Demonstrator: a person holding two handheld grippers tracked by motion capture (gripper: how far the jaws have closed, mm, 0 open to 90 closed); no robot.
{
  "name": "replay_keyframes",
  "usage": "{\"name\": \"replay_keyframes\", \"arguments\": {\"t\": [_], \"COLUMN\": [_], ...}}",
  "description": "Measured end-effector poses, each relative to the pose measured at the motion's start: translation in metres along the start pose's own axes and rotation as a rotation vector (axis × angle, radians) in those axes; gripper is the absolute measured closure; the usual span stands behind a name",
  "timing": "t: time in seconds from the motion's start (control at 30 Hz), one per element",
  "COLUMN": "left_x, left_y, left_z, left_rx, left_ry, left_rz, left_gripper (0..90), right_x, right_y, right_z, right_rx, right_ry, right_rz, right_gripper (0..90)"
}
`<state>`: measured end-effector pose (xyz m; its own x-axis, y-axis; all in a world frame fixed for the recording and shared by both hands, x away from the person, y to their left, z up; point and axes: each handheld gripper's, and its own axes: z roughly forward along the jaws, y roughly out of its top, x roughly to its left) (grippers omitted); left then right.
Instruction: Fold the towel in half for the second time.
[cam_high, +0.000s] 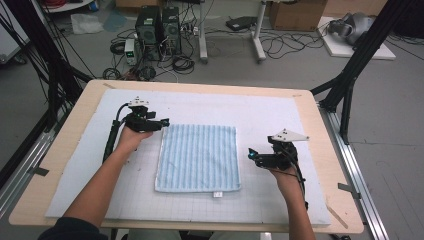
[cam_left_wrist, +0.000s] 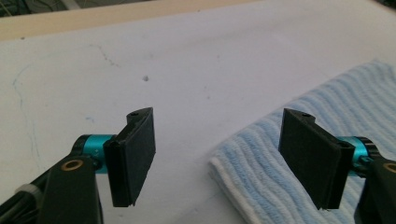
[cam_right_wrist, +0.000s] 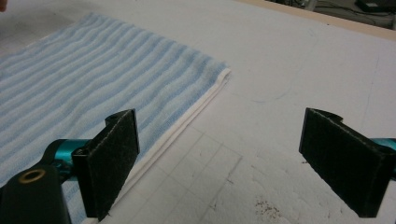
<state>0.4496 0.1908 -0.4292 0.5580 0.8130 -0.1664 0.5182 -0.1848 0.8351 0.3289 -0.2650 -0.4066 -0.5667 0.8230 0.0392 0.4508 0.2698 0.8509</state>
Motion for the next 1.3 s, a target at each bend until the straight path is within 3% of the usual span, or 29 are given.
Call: {"name": "replay_keyframes", "arguments": {"t": [0.23, 0.47, 0.63, 0.8, 0.87, 0.97, 1.13, 1.3], "left_x": [-0.003, -0.009, -0.015, -0.018, -0.017, -0.014, -0.012, -0.012], "left_y": [-0.007, -0.011, -0.012, -0.013, -0.013, -0.014, -0.015, -0.015], "left_z": [0.014, 0.021, 0.022, 0.023, 0.023, 0.023, 0.023, 0.023], "left_rx": [0.053, 0.110, 0.116, 0.104, 0.104, 0.096, 0.096, 0.091], "left_ry": [0.003, 0.007, -0.003, -0.026, -0.027, -0.044, -0.053, -0.053], "left_rz": [0.041, 0.116, 0.180, 0.187, 0.179, 0.129, 0.113, 0.108], "left_gripper": [34.0, 49.8, 66.1, 82.0, 83.0, 83.7, 83.8, 83.9], "right_x": [0.001, 0.001, 0.001, 0.002, 0.002, 0.002, 0.005, 0.006], "right_y": [-0.001, -0.002, -0.003, -0.003, -0.003, -0.003, 0.003, 0.018], "right_z": [0.002, 0.004, 0.005, 0.007, 0.008, 0.011, 0.018, 0.039], "right_rx": [0.011, 0.019, 0.028, 0.023, 0.021, 0.019, 0.019, 0.051], "right_ry": [0.000, 0.002, 0.004, 0.020, 0.026, 0.029, 0.049, 0.062], "right_rz": [-0.001, 0.003, 0.005, 0.021, 0.024, 0.032, 0.057, 0.048], "right_gripper": [11.4, 11.4, 11.4, 11.4, 11.4, 11.4, 11.4, 11.4]}}
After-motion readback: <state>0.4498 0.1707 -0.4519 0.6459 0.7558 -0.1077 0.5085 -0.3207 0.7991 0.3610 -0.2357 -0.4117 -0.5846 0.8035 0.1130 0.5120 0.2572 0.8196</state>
